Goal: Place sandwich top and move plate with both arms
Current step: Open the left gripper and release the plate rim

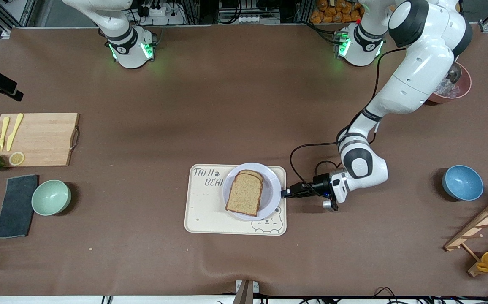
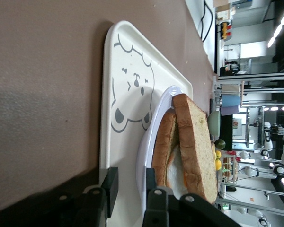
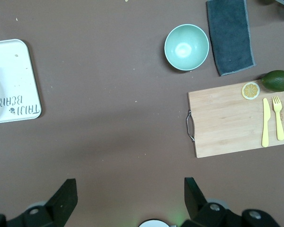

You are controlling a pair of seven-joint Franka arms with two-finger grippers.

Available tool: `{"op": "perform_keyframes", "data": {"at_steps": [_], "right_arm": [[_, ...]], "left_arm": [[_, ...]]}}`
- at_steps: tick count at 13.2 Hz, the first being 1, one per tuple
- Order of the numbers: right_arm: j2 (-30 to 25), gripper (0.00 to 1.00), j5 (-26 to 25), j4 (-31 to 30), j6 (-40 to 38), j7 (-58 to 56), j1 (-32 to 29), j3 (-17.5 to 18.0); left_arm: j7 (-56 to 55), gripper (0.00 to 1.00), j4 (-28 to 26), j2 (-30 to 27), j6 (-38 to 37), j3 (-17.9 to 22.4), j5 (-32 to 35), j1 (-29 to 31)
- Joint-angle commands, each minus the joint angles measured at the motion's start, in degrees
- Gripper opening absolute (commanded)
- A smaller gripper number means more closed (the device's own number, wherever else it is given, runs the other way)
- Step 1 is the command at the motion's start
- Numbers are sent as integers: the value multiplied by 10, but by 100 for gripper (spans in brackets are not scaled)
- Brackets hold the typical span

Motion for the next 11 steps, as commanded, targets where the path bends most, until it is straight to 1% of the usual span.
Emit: {"op": "perform_keyframes", "data": {"at_steps": [1,3,4,7,11], "right_arm": [[0,100,-2,0,2,2,3,-1],[0,100,-1,0,2,2,4,-1],[0,100,-3,0,2,2,4,-1],[1,100,-2,0,6,3,-1,-1],[2,100,-3,2,8,2,-2,-1]], "left_arm": [[-46,31,-5,-22,-8,-1,50,16],[-52,30,-5,-32,-42,0,56,31],[-60,30,-4,-35,-60,0,77,48],[-146,30,28,-36,-106,-4,191,80],[-219,29,80,-39,-176,-2,281,103]]}}
